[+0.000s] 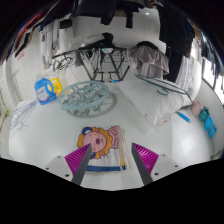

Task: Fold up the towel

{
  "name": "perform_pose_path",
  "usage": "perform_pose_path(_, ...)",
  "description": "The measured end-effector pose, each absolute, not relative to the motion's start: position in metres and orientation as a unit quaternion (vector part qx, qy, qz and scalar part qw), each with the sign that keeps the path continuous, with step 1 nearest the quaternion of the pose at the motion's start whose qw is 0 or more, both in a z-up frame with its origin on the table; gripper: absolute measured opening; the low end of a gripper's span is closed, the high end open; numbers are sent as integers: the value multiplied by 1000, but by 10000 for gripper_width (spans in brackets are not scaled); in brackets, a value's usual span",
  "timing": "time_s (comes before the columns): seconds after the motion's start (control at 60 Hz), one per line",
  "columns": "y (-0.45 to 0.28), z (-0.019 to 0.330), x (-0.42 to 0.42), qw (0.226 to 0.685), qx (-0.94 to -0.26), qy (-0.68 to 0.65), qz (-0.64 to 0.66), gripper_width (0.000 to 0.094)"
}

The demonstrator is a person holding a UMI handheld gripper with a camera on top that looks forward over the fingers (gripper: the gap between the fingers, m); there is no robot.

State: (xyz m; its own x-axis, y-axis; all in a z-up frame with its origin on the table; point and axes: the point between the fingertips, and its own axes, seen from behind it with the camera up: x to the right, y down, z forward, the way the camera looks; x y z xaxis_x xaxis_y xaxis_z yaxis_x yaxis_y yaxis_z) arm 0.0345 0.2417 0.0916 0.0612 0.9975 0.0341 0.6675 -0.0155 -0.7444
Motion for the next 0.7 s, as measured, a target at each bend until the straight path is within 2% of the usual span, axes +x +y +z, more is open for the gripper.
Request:
perform_pose_path(0.167, 240, 174, 133, 307, -664, -630, 261, 841)
perform_pose_path(0.283, 241, 213, 181, 317, -666, -622, 262, 846)
perform_pose_path(0.433, 242, 241, 196, 345, -659, -607, 281, 851)
perform_pose_path(0.6, 248, 243, 198, 357, -650, -610, 279, 849)
perform_pose_path(0.7, 242, 240, 200, 347, -651, -613, 283, 849)
